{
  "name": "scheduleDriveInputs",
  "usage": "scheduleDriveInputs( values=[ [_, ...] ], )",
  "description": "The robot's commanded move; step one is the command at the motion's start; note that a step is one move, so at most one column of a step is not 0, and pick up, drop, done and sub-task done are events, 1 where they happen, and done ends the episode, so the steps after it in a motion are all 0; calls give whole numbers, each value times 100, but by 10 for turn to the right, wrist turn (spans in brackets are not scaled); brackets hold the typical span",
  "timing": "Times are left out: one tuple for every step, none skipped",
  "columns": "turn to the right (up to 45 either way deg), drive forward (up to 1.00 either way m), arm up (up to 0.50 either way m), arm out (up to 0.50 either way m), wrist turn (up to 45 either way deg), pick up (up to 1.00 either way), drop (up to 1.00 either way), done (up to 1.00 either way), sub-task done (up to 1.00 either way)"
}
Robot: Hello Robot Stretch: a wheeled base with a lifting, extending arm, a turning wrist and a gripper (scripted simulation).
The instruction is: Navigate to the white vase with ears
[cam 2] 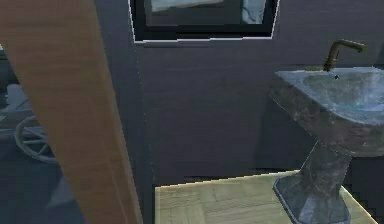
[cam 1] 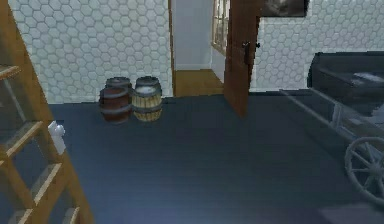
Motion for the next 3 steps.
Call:
scheduleDriveInputs(
  values=[
    [0,100,0,0,0,0,0,0,0],
    [0,100,0,0,0,0,0,0,0],
    [0,100,0,0,0,0,0,0,0]
  ],
)
